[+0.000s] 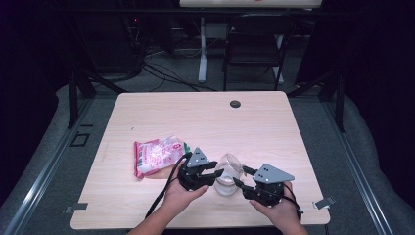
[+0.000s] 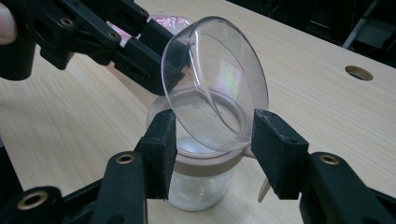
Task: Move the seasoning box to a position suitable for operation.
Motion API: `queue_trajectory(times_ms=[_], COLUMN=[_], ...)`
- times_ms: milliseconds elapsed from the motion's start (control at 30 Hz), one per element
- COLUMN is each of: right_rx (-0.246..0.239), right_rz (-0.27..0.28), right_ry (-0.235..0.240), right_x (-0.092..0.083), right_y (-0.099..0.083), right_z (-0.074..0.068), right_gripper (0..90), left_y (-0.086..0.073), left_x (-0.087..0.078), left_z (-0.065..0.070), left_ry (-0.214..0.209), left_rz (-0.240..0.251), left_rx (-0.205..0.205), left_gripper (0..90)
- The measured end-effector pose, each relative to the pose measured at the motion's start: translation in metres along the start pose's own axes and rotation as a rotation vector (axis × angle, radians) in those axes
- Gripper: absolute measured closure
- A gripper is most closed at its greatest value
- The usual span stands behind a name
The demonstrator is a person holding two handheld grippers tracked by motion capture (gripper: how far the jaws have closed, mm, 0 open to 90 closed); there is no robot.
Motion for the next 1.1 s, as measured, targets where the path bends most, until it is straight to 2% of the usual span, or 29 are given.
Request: queue_trajectory(times_ms=[300, 600, 1100], right_rx=[0.011, 0.022, 0.079], right_rz=[0.009, 0.008, 0.016], right_ry=[0.008, 0.01, 0.006], right_x=[0.0, -0.001, -0.002], right_y=[-0.001, -0.002, -0.008], right_z=[0.002, 0.005, 0.017], right_gripper=[51.1, 51.9, 54.7], left_y=[-0.005, -0.007, -0.007], left_x=[0.011, 0.012, 0.012], left_z=[0.0, 0.0, -0.001], left_ry=[0.019, 0.011, 0.009], left_rz=[-0.037, -0.024, -0.022], left_rx=[0.003, 0.001, 0.002], left_gripper=[59.1, 59.3, 59.2])
Point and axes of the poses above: each handheld gripper's, and its own axes: x roughly forward along the jaws, y roughly out of its top, z roughly to its right, the point moved 2 cm from there along x, roughly forward along the jaws, and after that the axes turned 12 degrees about -z, right-handed, at the moved point
